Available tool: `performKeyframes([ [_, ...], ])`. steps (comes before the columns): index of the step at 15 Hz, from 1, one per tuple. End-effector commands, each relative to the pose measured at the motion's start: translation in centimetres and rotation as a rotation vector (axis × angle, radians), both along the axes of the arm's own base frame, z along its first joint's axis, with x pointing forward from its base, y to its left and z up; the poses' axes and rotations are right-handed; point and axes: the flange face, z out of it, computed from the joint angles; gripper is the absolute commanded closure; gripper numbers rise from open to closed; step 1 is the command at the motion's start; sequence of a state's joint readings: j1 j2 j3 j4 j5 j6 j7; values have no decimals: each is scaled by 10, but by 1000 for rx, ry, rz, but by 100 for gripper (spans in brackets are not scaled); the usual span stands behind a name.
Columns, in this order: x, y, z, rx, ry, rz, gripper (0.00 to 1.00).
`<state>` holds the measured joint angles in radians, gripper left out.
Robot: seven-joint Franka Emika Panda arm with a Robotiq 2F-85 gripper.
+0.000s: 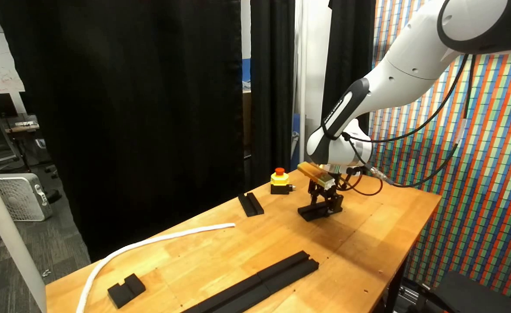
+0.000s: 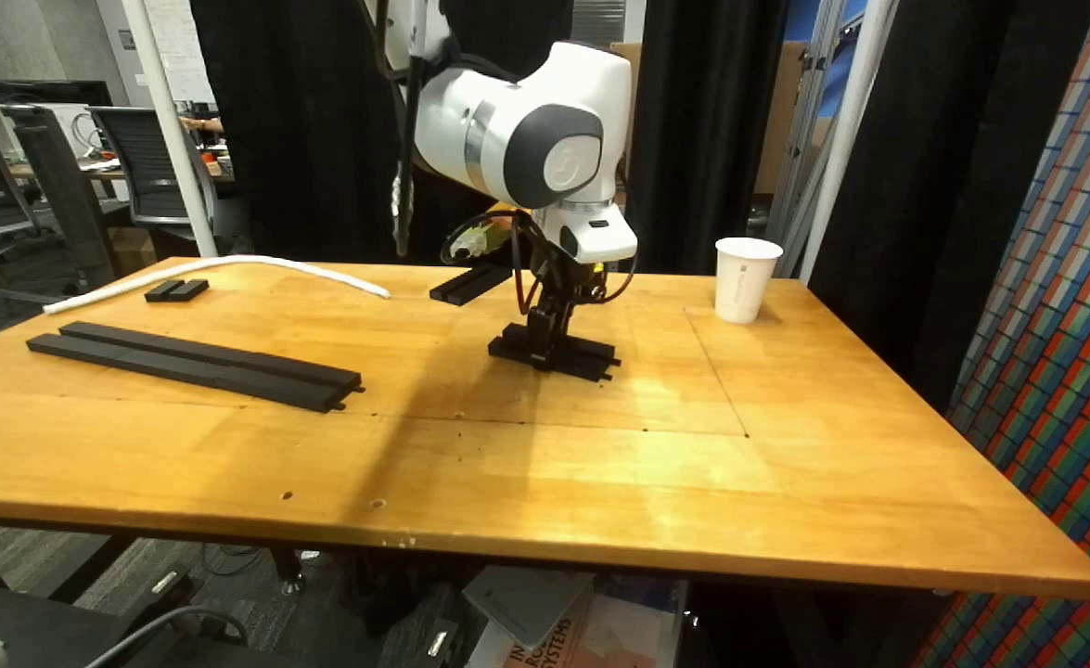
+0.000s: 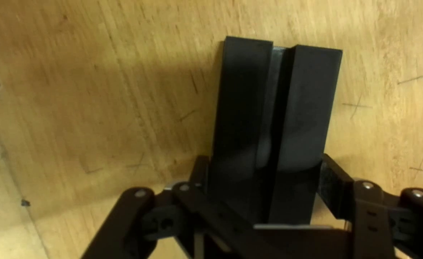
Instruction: Connect the four black pieces together
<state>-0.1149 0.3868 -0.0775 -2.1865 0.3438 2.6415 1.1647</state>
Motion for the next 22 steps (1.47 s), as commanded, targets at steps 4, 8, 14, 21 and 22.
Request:
performKeyframes([
  [4,-33,49,2,65,5,43,51],
  [8,-63,61,2,51,11,22,51],
  [14,-100,62,5,42,44,-3,51],
  [21,-116,70,11,80,97,45,51],
  [22,-117,72,12,87,102,56,51],
])
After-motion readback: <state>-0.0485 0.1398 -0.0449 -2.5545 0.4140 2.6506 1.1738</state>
